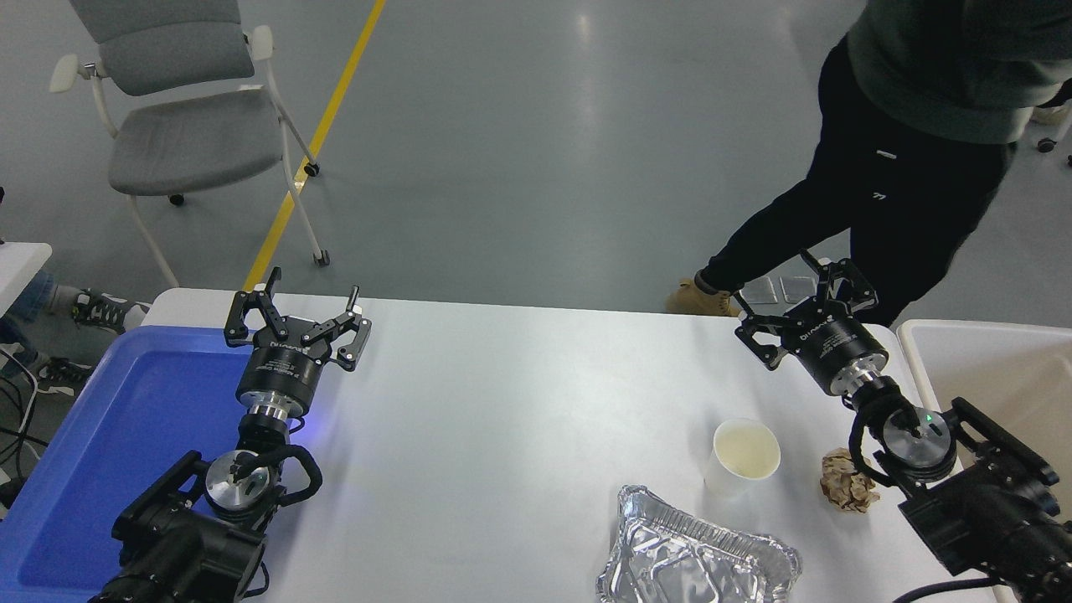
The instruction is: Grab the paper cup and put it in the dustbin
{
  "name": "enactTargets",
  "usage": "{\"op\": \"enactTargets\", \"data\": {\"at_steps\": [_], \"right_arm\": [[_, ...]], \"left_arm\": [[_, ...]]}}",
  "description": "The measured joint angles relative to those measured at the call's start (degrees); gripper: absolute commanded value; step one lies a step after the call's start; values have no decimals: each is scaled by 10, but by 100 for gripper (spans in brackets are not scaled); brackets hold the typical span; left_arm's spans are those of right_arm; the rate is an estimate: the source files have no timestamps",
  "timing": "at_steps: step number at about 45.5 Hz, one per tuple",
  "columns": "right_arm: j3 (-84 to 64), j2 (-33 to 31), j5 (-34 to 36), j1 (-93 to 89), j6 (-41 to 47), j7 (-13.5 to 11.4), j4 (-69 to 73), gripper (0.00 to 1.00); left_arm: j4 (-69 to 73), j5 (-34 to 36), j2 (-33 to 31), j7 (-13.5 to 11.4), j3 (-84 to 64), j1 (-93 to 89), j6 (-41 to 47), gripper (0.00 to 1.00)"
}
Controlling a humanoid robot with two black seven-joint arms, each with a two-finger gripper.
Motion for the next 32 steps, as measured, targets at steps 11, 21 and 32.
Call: {"op": "enactTargets", "data": {"at_steps": [11, 21, 32], "right_arm": [[-48, -121, -87, 12, -50, -15, 125, 100], [-164, -243, -148, 95, -86, -42, 214, 100], [-451, -350, -172, 326, -94, -51, 254, 100]], "left_arm": [[0, 0, 0, 0, 0, 0, 0, 99], [0, 0, 1, 0, 0, 0, 0, 99], [0, 0, 1, 0, 0, 0, 0, 99]]}}
